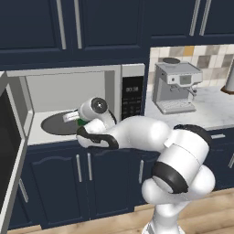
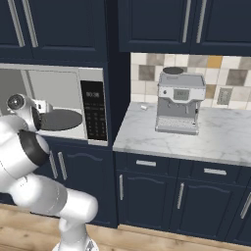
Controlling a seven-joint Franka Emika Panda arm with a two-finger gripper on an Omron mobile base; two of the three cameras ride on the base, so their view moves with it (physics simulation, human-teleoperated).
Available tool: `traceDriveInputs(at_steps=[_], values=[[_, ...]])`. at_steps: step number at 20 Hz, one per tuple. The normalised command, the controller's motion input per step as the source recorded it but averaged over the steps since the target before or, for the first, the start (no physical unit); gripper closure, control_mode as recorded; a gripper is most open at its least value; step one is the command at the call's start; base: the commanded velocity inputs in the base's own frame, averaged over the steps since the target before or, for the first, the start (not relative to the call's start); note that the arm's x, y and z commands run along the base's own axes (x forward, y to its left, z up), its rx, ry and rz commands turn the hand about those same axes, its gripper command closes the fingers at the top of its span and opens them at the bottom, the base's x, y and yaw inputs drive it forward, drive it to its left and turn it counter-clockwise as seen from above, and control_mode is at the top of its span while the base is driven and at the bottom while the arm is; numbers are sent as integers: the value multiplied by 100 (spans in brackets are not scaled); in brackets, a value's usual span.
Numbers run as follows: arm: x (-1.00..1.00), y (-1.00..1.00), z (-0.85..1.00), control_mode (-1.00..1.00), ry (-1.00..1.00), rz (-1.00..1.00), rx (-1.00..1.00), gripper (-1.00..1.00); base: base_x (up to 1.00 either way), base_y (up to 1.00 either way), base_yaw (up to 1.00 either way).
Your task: Place the sponge inside the microwave to prepare for sanitizing.
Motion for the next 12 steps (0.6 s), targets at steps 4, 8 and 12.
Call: traceDriveInputs(at_steps=[4, 8, 12], values=[[24, 17, 2, -100, 10, 0, -1, 100, 0, 0, 0], [23, 8, -6, -100, 10, 0, -5, 100, 0, 0, 0], [20, 1, -20, -100, 3, 0, -5, 100, 0, 0, 0]])
